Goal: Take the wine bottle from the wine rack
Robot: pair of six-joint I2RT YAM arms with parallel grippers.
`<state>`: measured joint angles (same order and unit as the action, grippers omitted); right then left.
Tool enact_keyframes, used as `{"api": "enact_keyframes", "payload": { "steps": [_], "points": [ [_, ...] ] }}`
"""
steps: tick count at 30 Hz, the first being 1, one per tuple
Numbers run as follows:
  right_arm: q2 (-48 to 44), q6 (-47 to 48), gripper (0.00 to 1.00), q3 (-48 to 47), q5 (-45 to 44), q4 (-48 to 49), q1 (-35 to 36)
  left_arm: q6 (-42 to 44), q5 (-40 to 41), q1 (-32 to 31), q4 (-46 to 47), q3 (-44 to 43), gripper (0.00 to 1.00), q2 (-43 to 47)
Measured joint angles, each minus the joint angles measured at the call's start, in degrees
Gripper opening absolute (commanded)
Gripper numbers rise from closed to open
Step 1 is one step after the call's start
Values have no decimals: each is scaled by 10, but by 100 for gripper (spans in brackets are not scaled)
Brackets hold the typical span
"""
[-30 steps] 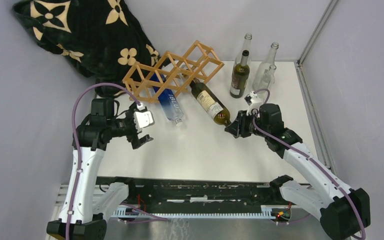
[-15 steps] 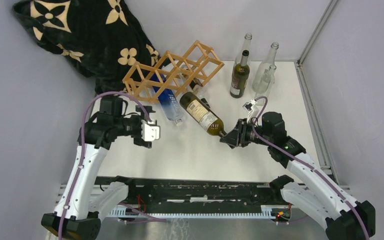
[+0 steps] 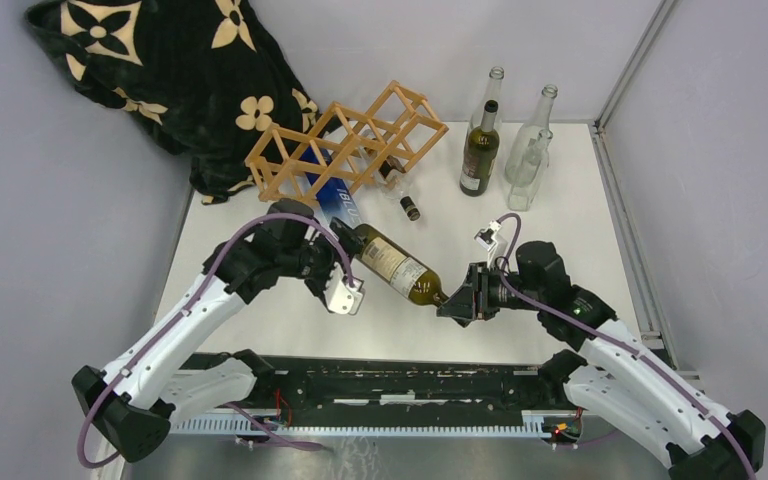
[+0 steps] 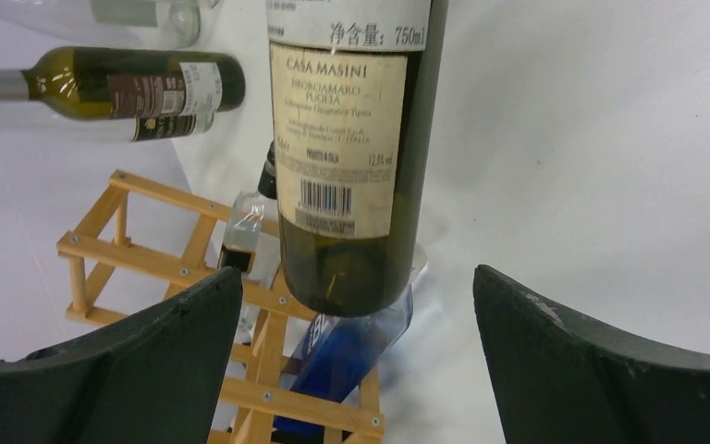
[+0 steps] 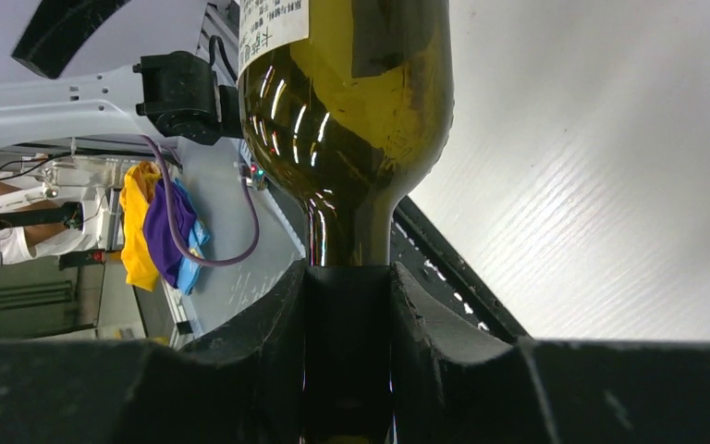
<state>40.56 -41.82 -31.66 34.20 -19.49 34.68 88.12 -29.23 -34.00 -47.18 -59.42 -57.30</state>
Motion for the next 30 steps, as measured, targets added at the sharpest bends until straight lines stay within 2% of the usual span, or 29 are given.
{"api": "enact_keyframes", "payload": {
  "steps": [8,17,21,25,26,27,28,30],
  "points": [
    [27,-8,0,-36,5,0,24,1,68,-57,21,13,100,-32],
    [72,-13,0,-63,-8,13,68,-32,122,-63,19,-13,100,-104],
    [80,0,0,-82,-10,15,76,-51,134,-63,19,-18,92,-112],
    [81,4,0,-85,-12,22,78,-58,141,-63,19,-22,96,-112],
    [83,6,0,-85,-11,23,78,-59,142,-63,18,-22,92,-112],
    [85,7,0,-85,-10,23,79,-59,142,-63,16,-22,79,-112],
    [87,10,2,-85,-9,25,79,-61,143,-63,13,-22,61,-112],
    [91,14,24,-85,-9,28,79,-65,145,-63,1,-23,12,-114]
  ]
}}
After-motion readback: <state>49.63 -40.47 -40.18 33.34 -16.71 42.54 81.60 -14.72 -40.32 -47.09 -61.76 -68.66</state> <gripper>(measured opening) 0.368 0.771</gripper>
